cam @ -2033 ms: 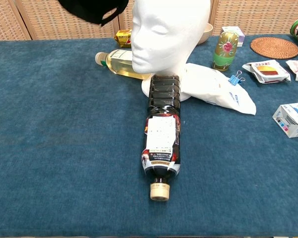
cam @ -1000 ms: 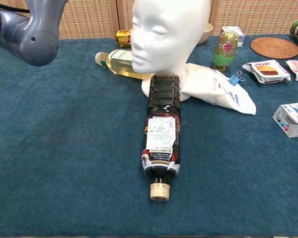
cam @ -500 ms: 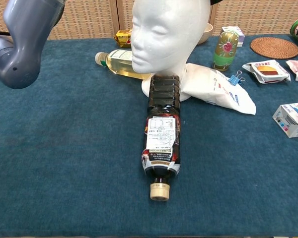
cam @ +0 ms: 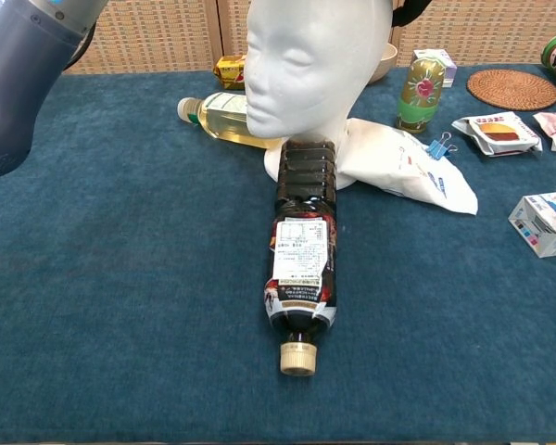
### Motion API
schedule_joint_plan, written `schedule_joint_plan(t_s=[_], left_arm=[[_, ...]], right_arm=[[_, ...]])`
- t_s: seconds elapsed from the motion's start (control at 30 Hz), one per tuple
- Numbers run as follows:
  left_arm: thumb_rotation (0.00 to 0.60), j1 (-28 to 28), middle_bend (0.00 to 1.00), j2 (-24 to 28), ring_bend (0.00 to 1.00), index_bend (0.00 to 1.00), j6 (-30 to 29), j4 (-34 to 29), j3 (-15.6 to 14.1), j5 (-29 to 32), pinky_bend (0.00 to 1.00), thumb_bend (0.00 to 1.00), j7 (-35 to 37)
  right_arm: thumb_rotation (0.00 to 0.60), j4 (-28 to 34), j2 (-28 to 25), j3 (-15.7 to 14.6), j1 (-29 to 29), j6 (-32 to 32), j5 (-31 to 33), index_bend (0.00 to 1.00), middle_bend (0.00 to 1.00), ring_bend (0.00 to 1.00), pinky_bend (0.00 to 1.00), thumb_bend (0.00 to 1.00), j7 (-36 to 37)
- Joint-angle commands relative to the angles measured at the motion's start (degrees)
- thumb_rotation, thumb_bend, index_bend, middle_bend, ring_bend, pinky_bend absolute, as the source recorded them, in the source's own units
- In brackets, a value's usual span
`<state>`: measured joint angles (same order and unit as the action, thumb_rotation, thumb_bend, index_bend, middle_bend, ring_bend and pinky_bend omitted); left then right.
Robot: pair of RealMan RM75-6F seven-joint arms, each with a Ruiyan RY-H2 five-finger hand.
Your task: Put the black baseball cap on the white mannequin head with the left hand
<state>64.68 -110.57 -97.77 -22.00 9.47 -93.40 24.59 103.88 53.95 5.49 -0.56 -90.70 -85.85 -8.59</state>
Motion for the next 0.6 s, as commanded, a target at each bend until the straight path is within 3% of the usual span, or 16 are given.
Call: schedule_joint_plan(t_s=[0.03, 0.6], left_arm=[[0.600, -1.0, 0.59, 0.3, 0.55, 0.83, -0.3, 0.4, -1.2, -0.7, 0.72, 0.41, 0.3], [0.600, -3.8, 0.59, 1.6, 0.55, 0.83, -0.5, 0.4, -5.3, -2.7, 0.68, 0.38, 0.1]], right_arm=[[0.600, 0.1, 0.0, 0.0, 0.0, 0.0, 0.1, 0.38, 0.40, 0.44, 0.45, 0.15, -0.1], [0.600, 0.2, 0.3, 0.1, -0.3, 0.5, 0.2, 0.38, 0.41, 0.44, 0.45, 0.15, -0.5]])
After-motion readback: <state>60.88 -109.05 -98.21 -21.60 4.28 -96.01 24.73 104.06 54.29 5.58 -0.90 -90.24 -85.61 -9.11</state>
